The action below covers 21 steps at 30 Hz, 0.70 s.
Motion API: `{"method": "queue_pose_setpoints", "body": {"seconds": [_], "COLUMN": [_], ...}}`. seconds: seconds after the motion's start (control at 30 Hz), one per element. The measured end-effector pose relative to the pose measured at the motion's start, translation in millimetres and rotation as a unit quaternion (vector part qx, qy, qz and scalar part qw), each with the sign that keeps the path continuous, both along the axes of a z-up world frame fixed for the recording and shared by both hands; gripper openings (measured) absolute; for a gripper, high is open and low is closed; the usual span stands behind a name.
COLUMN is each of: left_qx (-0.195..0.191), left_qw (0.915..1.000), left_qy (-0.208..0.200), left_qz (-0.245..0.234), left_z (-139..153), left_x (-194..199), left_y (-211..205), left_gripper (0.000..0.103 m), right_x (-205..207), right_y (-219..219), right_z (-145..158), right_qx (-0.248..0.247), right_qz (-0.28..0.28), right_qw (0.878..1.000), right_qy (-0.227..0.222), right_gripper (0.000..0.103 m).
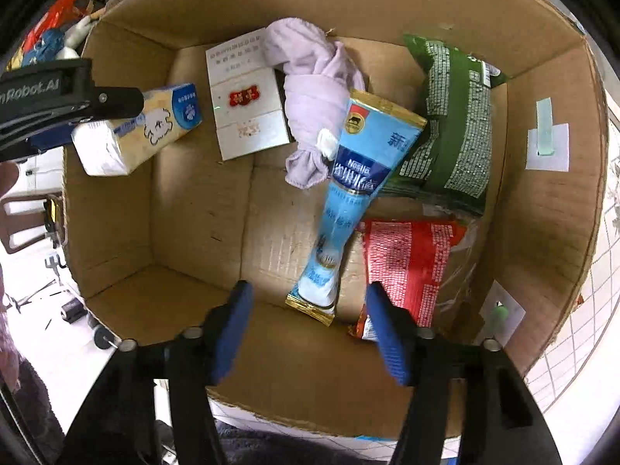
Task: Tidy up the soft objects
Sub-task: 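Carry the carton and blue tube into the box and release both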
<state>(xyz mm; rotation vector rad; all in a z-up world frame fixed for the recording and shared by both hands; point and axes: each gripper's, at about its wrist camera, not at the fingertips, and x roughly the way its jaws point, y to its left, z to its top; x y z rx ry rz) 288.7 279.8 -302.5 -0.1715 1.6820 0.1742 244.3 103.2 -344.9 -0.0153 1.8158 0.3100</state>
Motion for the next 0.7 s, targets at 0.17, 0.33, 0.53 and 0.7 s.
{"method": "queue_pose_setpoints", "body": {"seconds": [0.17,0.33,0.53,0.7], "left_qx": [-0.016,-0.019,-0.014,0.0], "left_qw": [0.9998,0.9991,0.997,0.9938], "left_qy": [-0.013,-0.039,-0.076,-0.11], "left_qz": [-0.004,-0.007,-0.011,-0.019], "left_z": [13.8,33.1,60.4,83.2], "left_x": [-11.9,-32.0,-61.6,-95.3], "left_y": [0.1,0.3,-5.9,-21.1], "left_gripper": [0.084,0.092,0.092,0.092], "right_x": [-0.2,-5.7,-30.2,-49.2], "right_y": [-8.2,-22.6,-26.5,-31.8], "right_z": [15.3,34.6,64.2,93.1], "right_qx": [0.012,0.005,-0.007,-0.016], "right_qz": [-0.022,-0.025,-0.03,-0.03], "right_qw": [1.0,0.999,0.997,0.993], "right_qy": [-0.007,-0.032,-0.069,-0.112], "right_gripper": [0.075,0.088,0.092,0.092]}}
